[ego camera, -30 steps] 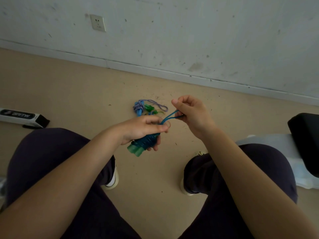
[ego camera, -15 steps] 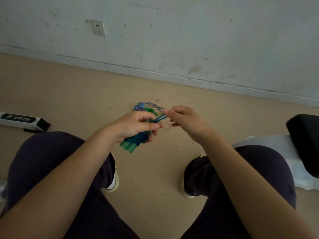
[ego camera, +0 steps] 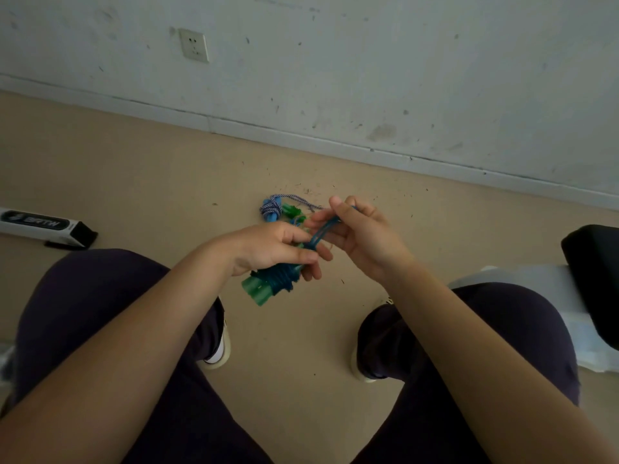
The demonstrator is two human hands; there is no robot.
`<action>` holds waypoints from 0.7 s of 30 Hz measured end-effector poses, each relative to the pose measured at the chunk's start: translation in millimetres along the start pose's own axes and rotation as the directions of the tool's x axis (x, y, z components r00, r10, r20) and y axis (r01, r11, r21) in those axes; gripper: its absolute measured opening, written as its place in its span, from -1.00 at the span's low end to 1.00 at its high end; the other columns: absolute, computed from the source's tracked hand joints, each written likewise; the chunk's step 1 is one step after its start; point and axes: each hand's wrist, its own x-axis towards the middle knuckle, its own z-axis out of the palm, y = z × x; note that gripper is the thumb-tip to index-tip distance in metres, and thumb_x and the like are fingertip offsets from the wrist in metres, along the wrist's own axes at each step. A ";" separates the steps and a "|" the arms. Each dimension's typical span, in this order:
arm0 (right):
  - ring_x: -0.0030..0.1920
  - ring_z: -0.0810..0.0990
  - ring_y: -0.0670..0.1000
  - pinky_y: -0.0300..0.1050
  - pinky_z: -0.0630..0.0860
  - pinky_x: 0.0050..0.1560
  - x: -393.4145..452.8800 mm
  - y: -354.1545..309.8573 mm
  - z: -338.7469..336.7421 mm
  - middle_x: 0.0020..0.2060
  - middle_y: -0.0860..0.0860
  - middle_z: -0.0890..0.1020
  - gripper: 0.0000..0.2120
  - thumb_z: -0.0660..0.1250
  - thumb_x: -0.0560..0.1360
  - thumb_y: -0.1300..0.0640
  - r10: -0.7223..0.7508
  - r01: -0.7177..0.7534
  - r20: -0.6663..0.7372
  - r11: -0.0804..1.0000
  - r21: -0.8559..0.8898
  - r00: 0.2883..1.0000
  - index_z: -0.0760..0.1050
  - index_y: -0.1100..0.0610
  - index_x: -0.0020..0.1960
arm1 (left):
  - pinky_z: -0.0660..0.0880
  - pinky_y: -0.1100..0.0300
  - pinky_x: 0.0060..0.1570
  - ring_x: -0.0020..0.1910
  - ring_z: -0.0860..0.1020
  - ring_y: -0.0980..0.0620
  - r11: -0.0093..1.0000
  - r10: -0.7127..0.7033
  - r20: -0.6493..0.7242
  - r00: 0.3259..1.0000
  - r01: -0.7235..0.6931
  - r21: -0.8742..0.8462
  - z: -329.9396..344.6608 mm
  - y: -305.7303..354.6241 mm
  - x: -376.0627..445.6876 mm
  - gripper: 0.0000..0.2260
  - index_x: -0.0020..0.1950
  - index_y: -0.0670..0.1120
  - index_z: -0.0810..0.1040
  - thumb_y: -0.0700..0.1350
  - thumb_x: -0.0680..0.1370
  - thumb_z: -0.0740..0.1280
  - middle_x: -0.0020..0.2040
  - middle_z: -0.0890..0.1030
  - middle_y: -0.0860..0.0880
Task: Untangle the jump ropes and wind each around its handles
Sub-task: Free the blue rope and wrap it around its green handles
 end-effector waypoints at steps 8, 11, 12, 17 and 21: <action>-0.24 0.59 0.20 0.08 0.50 -0.17 -2.5 -0.4 6.3 -0.32 0.07 0.66 -0.69 0.18 0.65 0.14 0.033 -0.033 -0.011 0.999 -0.011 0.999 0.31 0.15 -0.27 | 0.49 0.40 -0.01 -0.01 0.64 0.24 0.999 0.009 -0.060 0.998 -0.012 -0.047 -0.4 -0.3 4.2 -0.82 0.02 -0.07 0.67 -0.31 0.52 0.40 -0.09 0.72 0.13; -0.28 0.58 0.18 0.03 0.43 -0.24 -2.9 0.9 6.2 -0.32 0.07 0.67 -0.70 0.19 0.64 0.13 0.035 -0.035 -0.016 0.999 0.000 0.999 0.29 0.14 -0.26 | 0.47 0.38 0.05 0.03 0.64 0.19 1.000 0.001 -0.041 0.999 -0.002 -0.018 -0.5 -1.6 3.7 -0.81 0.09 -0.08 0.64 -0.30 0.54 0.38 -0.05 0.72 0.02; -0.28 0.59 0.18 0.03 0.44 -0.26 -3.1 0.4 5.9 -0.31 0.08 0.67 -0.71 0.20 0.63 0.13 0.039 -0.039 -0.019 0.999 0.014 0.999 0.29 0.14 -0.26 | 0.47 0.36 0.08 0.05 0.64 0.17 1.000 0.008 -0.035 0.999 -0.009 -0.023 0.7 -2.1 3.9 -0.83 0.09 -0.09 0.63 -0.30 0.55 0.37 -0.04 0.71 -0.01; -0.37 0.61 0.16 0.05 0.48 -0.44 -1.6 -1.8 6.2 -0.31 0.12 0.65 -0.70 0.20 0.62 0.12 0.056 -0.057 0.017 0.994 0.088 0.998 0.31 0.17 -0.26 | 0.46 0.27 0.13 0.00 0.65 0.09 0.995 0.027 -0.139 0.990 -0.040 -0.086 8.4 -0.7 7.9 -0.85 -0.16 -0.04 0.68 0.02 0.46 0.41 -0.12 0.72 -0.01; -0.45 0.51 0.10 0.03 0.49 -0.47 -0.2 -2.5 12.2 -0.45 0.05 0.50 -0.66 0.14 0.66 0.11 0.053 -0.055 0.021 0.992 0.115 0.998 0.28 0.16 -0.28 | 0.49 0.32 0.01 -0.15 0.63 0.12 0.998 0.065 -0.209 0.976 -0.059 0.034 10.6 -2.9 9.9 -0.79 -0.17 -0.16 0.62 -0.09 0.60 0.34 -0.25 0.67 0.01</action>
